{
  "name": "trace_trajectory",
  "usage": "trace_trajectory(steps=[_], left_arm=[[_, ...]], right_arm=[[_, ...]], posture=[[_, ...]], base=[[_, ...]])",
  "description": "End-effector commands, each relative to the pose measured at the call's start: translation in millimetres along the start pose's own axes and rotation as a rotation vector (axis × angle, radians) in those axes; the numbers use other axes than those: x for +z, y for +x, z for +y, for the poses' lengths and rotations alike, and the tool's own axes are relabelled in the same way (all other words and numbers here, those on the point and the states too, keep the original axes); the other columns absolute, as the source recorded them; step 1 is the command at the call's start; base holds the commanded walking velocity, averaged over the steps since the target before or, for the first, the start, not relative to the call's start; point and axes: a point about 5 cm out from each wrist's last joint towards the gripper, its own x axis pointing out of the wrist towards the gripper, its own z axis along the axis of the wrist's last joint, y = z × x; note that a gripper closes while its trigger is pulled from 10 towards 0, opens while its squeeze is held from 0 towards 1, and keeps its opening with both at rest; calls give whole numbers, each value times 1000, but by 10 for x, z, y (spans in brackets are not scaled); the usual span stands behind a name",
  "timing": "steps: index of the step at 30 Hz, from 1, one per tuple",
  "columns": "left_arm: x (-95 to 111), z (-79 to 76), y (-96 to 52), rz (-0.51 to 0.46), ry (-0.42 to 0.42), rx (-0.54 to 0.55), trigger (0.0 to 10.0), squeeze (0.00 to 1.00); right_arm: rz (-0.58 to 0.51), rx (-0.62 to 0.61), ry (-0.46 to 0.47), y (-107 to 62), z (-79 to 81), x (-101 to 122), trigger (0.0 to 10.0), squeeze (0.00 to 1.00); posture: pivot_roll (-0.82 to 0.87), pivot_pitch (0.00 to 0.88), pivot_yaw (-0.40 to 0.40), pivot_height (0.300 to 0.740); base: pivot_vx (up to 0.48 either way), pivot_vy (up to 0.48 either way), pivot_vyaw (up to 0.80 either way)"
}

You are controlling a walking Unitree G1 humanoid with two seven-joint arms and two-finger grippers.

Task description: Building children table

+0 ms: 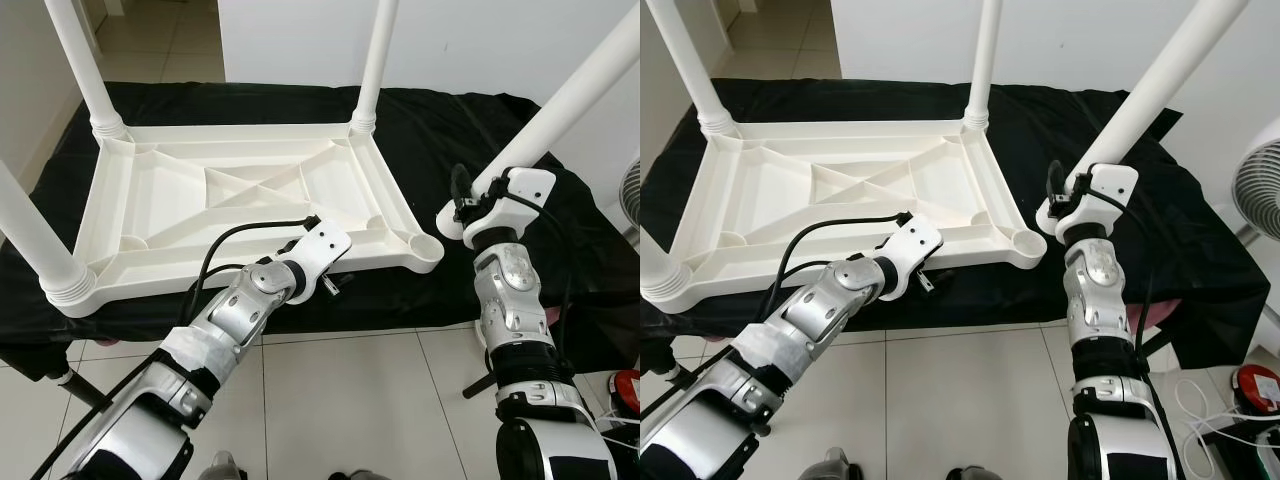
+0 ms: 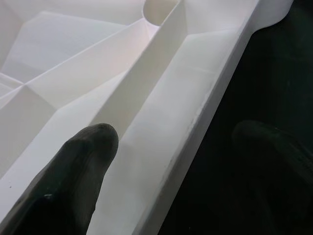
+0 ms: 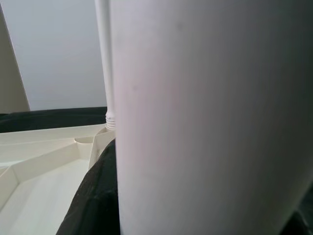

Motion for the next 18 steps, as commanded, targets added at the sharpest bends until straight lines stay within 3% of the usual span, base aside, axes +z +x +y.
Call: trace_trajectory(steps=[1, 7, 8, 9, 10, 13, 14, 18], left_arm=[[-11, -50, 33, 16, 27, -42, 10000, 0], [11, -35, 86, 29, 45, -54, 10000, 0], [29, -33, 99, 28, 53, -62, 4667, 0], [52, -23, 118, 29, 64, -73, 10000, 0], [76, -24, 130, 23, 77, -89, 6588, 0], [93, -23, 141, 24, 83, -98, 6745, 0], [105, -31, 154, 25, 98, -119, 0, 0], [107, -36, 166, 33, 119, -137, 0, 0]], right_arm=[[-14, -11, -5, -4, -41, 47, 10000, 0], [-16, -14, -8, -7, -34, 58, 10000, 0], [-17, -14, -10, -10, -31, 61, 10000, 0], [-16, -14, -12, -13, -30, 62, 10000, 0], [-15, -15, -14, -18, -32, 61, 10000, 0], [-14, -16, -15, -21, -35, 60, 10000, 0], [-13, -19, -17, -25, -39, 60, 10000, 0], [-14, -22, -21, -26, -40, 65, 10000, 0]], posture=[[27, 54, -23, 740], [23, 55, -15, 740], [22, 54, -12, 740], [21, 56, -6, 740], [21, 56, -6, 740], [21, 56, -3, 740], [20, 54, 0, 740], [18, 54, 6, 740]], base=[[0, 0, 0], [0, 0, 0], [0, 0, 0], [0, 0, 0], [0, 0, 0], [0, 0, 0], [0, 0, 0], [0, 0, 0]])
